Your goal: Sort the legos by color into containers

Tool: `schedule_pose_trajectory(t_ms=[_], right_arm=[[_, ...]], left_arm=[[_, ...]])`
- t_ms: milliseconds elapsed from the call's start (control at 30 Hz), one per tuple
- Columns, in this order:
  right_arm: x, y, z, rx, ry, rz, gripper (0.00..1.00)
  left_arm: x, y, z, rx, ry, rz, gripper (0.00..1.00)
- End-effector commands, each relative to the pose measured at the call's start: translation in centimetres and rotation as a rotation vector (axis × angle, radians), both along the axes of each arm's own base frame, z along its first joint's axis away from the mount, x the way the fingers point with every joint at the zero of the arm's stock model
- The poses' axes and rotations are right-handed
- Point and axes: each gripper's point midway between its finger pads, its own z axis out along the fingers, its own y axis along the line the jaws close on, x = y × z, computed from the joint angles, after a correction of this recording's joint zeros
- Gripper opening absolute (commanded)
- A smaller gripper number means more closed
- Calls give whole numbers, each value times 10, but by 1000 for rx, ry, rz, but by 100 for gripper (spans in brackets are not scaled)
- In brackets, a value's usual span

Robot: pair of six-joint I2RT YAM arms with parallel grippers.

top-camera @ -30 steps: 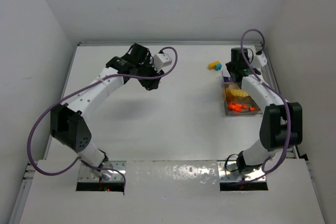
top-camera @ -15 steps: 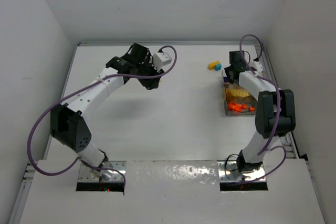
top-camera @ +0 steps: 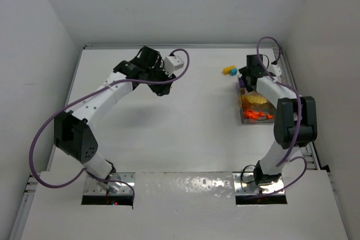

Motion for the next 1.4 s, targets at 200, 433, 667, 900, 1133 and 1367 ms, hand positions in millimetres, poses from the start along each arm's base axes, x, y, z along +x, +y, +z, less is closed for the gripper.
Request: schedule_pose_trajectory(t_ms=[200, 433, 667, 900, 1133, 1367], right_arm=[[10, -5, 70, -221, -83, 229, 73], [-23, -23, 134, -445, -72, 339, 99], [-64, -20, 224, -505, -261, 359, 99], [-106, -20, 228, -531, -303, 380, 99], [-133, -24, 210, -537, -265, 380, 99], [-148, -28, 192, -524, -215, 368, 99]], left_arm=[[18, -17, 20, -77, -44, -17, 0], [37, -72, 10, -131, -61, -103, 0], [67, -187, 7, -273, -87, -175, 0], [86, -301, -9, -408, -142, -214, 0], [60, -361, -23, -516, -150, -256, 0], [33, -396, -53, -539, -146, -301, 0]])
